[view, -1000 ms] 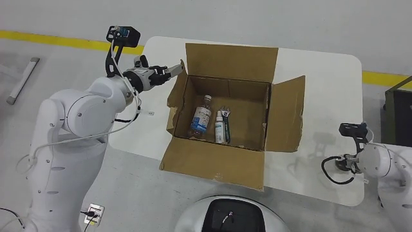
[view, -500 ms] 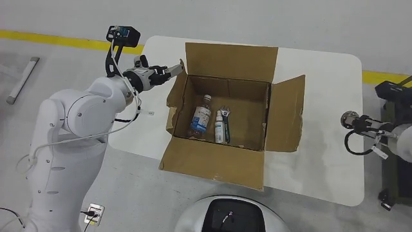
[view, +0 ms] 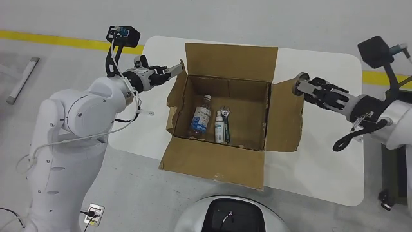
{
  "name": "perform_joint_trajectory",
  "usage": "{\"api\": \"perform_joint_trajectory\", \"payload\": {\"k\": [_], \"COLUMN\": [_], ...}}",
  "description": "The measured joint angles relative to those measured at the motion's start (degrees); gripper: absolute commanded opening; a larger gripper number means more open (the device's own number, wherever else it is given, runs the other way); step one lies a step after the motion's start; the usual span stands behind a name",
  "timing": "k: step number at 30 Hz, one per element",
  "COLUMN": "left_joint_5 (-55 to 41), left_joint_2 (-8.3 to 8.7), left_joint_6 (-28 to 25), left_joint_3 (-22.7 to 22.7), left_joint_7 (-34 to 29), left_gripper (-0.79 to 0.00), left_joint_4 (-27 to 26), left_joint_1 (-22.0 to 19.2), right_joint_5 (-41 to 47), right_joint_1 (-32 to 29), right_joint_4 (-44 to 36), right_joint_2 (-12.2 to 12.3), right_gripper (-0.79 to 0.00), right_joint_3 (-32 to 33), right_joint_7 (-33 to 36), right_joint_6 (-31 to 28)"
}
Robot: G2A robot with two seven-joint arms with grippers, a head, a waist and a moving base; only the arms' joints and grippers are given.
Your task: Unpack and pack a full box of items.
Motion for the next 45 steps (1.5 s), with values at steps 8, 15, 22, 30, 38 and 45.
{"api": "perform_joint_trajectory", "payload": {"k": [8,15,22,30,38,45], "left_joint_5": [0.0,0.0,0.0,0.0,0.0,0.0], "left_joint_2": [0.0,0.0,0.0,0.0,0.0,0.0], "left_joint_6": [0.0,0.0,0.0,0.0,0.0,0.0], "left_joint_3": [0.0,0.0,0.0,0.0,0.0,0.0], "left_joint_7": [0.0,0.0,0.0,0.0,0.0,0.0], "left_gripper": [0.0,0.0,0.0,0.0,0.0,0.0], "left_joint_4": [0.0,0.0,0.0,0.0,0.0,0.0], "left_joint_1": [0.0,0.0,0.0,0.0,0.0,0.0], "right_joint_5": [-1.0,-4.92,-10.02,-11.95,-9.53,-7.86], "right_joint_1": [12.66,20.61,26.48,30.04,31.57,33.14], "right_joint_4": [14.25,27.63,37.02,44.45,48.62,47.79], "right_joint_2": [-2.58,-6.31,-9.08,-10.57,-12.24,-12.42], "right_gripper": [-0.785,-0.785,-0.785,-0.785,-0.062,0.0], "right_joint_3": [-27.18,-45.52,-56.18,-62.03,-65.8,-65.11], "right_joint_7": [-1.71,-1.79,-2.15,-2.6,-3.57,-4.87], "right_joint_6": [-0.18,2.13,2.59,3.06,4.01,5.31]}}
